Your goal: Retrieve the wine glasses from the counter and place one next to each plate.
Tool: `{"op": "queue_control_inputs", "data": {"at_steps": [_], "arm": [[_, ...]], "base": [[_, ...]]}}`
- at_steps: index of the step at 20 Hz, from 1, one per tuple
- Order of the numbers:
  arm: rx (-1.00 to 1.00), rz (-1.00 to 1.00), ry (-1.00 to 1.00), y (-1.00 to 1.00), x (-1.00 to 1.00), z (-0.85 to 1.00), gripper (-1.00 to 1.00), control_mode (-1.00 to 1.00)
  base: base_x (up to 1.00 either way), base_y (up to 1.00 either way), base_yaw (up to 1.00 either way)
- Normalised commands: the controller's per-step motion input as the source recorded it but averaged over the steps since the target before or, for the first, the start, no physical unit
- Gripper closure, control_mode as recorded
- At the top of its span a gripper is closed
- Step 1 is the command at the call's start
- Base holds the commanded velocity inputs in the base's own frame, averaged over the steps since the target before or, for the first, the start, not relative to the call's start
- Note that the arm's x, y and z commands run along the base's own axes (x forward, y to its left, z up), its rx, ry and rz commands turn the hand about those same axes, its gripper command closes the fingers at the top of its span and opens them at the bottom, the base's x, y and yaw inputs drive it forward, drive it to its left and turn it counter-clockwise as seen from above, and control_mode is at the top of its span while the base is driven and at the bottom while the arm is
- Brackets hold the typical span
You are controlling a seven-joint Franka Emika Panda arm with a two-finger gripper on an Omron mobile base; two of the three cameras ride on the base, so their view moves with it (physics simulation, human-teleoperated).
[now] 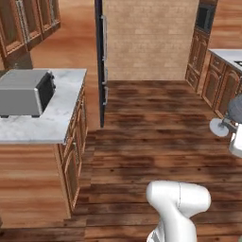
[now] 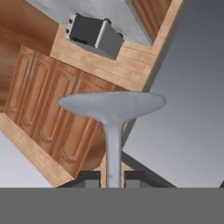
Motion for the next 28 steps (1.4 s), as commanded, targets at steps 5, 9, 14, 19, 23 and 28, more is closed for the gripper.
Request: {"op": "queue_control_inputs", "data": {"at_steps": [5, 9, 14, 19, 23, 28], "arm": [[0.0, 0.0, 0.0, 0.0, 0.0, 0.0, 1.0, 1.0], [0.0, 0.0, 0.0, 0.0, 0.0, 0.0, 1.0, 1.0], [0.0, 0.0, 0.0, 0.0, 0.0, 0.0, 1.0, 1.0], [0.0, 0.0, 0.0, 0.0, 0.0, 0.0, 1.0, 1.0], [0.0, 0.0, 0.0, 0.0, 0.0, 0.0, 1.0, 1.0], [0.0, 0.0, 0.0, 0.0, 0.0, 0.0, 1.0, 1.0]], "base": [[-0.34, -1.0, -0.16], [-0.27, -1.0, -0.01], [-0.2, -1.0, 0.17], [-0.32, -1.0, 0.27], [-0.73, -1.0, 0.07], [-0.52, -1.0, 0.0]]}}
